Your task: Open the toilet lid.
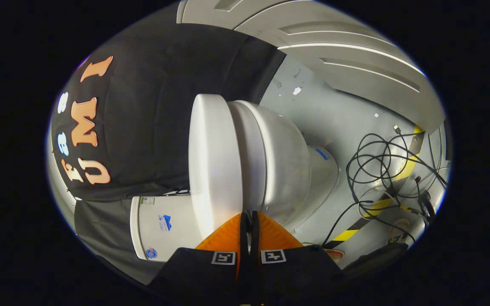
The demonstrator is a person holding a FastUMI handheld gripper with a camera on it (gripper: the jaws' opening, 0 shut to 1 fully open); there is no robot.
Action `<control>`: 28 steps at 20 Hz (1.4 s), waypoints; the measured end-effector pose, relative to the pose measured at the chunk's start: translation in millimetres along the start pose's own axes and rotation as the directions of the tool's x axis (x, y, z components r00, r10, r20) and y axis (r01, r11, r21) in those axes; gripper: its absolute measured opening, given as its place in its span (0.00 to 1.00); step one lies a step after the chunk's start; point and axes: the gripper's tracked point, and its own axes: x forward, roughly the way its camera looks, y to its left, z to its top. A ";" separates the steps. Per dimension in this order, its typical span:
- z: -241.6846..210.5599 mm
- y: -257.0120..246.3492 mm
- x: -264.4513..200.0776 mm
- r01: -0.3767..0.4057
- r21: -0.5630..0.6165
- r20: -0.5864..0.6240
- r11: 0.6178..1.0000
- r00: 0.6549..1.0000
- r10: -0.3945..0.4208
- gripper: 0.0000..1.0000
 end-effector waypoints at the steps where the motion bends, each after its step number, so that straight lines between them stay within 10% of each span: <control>1: 2.1 0.9 1.1 0.003 -0.006 0.009 1.000 1.000 -0.003 0.08; 18: 10.0 60.6 -19.5 0.125 -0.420 0.168 0.899 0.984 -0.058 0.08; 24: 2.4 108.0 -37.0 0.144 -0.594 0.215 0.792 0.976 -0.017 0.08; 28: -10.6 151.0 -49.2 0.175 -0.748 0.244 0.640 0.970 0.019 0.08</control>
